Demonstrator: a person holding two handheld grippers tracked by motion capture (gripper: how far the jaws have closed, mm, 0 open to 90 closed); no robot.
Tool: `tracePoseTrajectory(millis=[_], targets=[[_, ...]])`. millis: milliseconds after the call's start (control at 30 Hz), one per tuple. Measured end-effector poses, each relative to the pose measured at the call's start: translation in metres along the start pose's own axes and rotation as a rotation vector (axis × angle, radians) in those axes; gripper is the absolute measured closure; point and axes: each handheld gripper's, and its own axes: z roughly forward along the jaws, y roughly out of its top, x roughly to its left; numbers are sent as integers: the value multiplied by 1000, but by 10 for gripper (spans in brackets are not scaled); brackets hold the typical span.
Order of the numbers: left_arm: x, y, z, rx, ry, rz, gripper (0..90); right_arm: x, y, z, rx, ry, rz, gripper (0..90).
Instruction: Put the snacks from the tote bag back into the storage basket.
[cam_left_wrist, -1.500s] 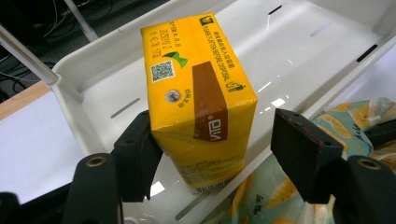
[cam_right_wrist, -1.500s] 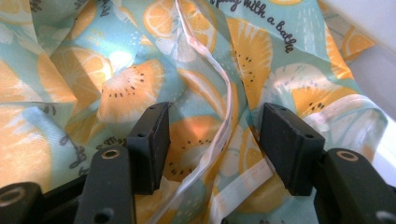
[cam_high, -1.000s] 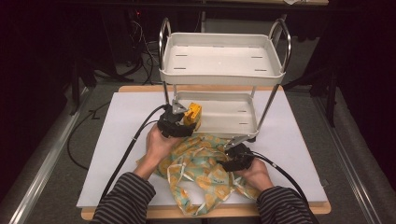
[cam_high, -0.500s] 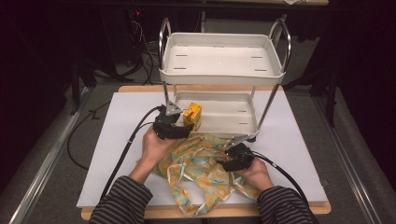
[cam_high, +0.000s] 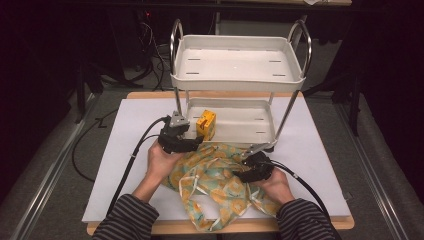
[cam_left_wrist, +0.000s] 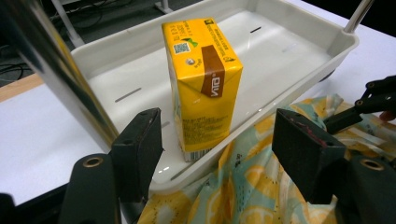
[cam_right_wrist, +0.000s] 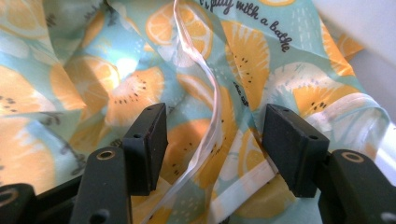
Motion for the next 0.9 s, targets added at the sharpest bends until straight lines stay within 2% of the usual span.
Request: tracePoseTrajectory(millis=[167,567,800,867,900], targets=[[2,-1,-6,-5,-6,-17,339,0,2,-10,-16,6,-3,428],[12,-6,-20,-5,-2,-46,337,3,1,-36,-103,-4,-12,476],[16,-10,-26,-4,-2,-52,337,-6,-7,-53,-155,-12,34,509],[17,-11,-27,0,-1,-59,337,-7,-9,-58,-163,-31,41,513],[18,-12,-27,3,4,-49,337,-8,-10,-60,-173,-31,38,516]])
